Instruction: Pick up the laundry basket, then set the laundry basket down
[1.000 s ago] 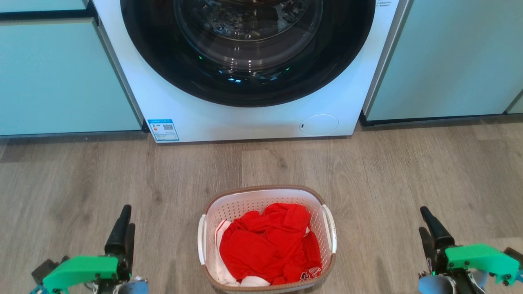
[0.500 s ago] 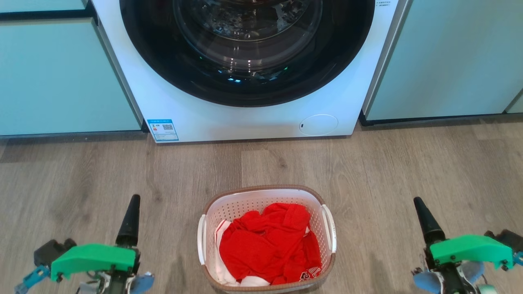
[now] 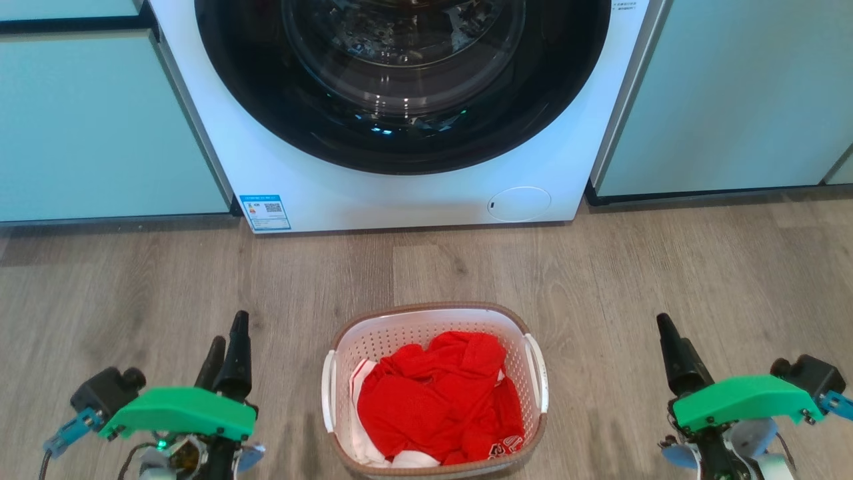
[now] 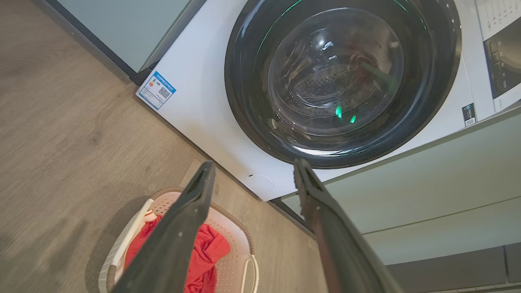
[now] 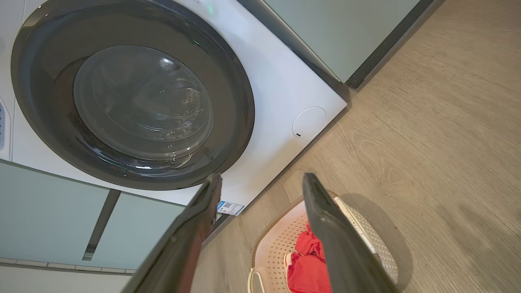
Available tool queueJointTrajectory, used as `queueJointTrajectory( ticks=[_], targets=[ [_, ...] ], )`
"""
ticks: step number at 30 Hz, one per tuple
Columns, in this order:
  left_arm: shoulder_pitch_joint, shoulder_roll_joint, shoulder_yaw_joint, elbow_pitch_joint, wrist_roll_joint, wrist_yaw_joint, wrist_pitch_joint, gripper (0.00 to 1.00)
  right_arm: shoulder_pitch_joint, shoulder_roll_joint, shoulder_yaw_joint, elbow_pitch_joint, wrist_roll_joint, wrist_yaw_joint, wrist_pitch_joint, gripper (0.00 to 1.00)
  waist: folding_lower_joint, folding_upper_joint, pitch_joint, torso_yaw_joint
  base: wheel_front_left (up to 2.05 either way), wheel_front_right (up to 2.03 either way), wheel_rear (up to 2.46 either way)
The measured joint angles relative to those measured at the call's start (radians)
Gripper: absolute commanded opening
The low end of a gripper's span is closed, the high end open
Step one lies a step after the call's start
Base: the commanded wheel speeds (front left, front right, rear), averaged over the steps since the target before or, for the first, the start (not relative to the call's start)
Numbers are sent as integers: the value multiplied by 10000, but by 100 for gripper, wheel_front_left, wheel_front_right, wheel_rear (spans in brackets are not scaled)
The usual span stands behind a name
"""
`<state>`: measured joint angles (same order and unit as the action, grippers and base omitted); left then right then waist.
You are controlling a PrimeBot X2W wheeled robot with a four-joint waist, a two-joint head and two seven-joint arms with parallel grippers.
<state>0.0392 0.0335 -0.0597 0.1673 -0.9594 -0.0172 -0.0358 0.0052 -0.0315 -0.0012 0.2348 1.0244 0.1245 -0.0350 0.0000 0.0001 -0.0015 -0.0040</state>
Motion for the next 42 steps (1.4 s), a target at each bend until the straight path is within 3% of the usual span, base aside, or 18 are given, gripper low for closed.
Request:
queueJointTrajectory(
  ticks=[27, 42],
  targets=[
    [34, 746, -1336, -403, 3363, 1304, -738, 100, -1, -25, 690, -98, -3400, 0, -786, 100, 0, 0, -23, -83, 0, 0, 0],
    [279, 882, -1672, -472, 4924, 1503, -1156, 100, 4, -38, 991, -293, -5053, 0, -1175, 100, 0, 0, -126, -130, 0, 0, 0]
  ],
)
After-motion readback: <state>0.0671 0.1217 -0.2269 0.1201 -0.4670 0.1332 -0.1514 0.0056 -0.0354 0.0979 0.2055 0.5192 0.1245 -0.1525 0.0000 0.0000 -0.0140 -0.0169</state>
